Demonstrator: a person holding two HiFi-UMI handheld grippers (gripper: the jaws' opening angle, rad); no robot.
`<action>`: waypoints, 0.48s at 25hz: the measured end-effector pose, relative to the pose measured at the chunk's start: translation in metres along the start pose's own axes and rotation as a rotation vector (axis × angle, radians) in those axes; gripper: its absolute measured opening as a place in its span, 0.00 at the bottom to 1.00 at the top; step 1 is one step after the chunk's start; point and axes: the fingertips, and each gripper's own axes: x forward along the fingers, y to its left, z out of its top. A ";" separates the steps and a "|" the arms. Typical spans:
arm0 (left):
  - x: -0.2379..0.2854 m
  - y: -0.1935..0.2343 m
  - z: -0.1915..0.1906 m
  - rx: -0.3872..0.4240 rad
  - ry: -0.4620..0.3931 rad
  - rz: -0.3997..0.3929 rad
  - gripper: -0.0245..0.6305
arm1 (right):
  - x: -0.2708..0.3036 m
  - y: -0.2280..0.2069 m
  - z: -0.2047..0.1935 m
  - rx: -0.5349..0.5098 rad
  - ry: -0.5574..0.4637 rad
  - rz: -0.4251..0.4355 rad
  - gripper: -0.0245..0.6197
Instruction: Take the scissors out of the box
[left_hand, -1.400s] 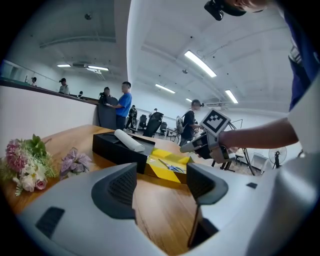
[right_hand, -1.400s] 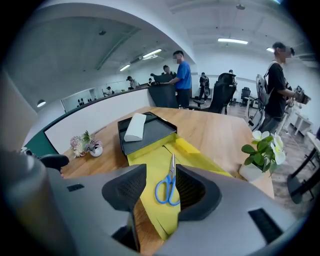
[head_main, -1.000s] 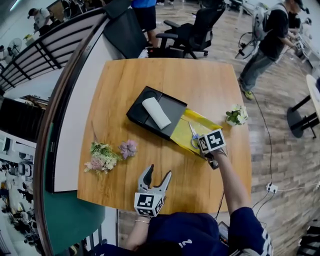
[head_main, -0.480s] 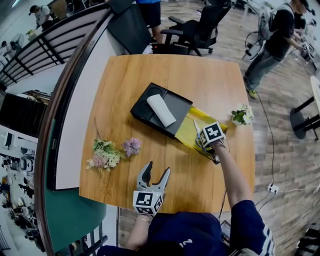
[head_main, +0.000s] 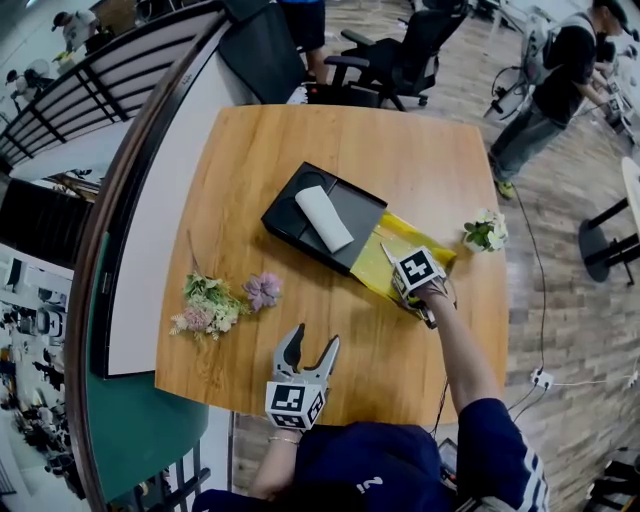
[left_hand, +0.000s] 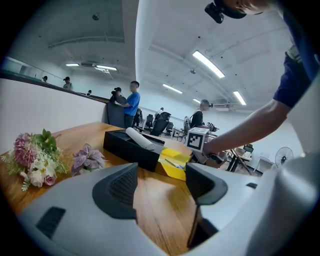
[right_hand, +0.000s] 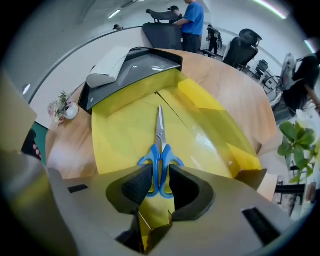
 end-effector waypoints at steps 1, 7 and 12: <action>0.000 -0.001 0.000 0.001 0.000 -0.001 0.49 | 0.000 -0.003 -0.001 -0.007 0.004 -0.002 0.22; -0.003 0.003 0.000 0.002 0.005 0.010 0.49 | -0.004 0.001 0.000 -0.087 -0.010 -0.017 0.20; -0.009 0.001 0.000 0.002 0.009 0.014 0.49 | -0.012 0.003 0.000 -0.145 -0.057 -0.062 0.19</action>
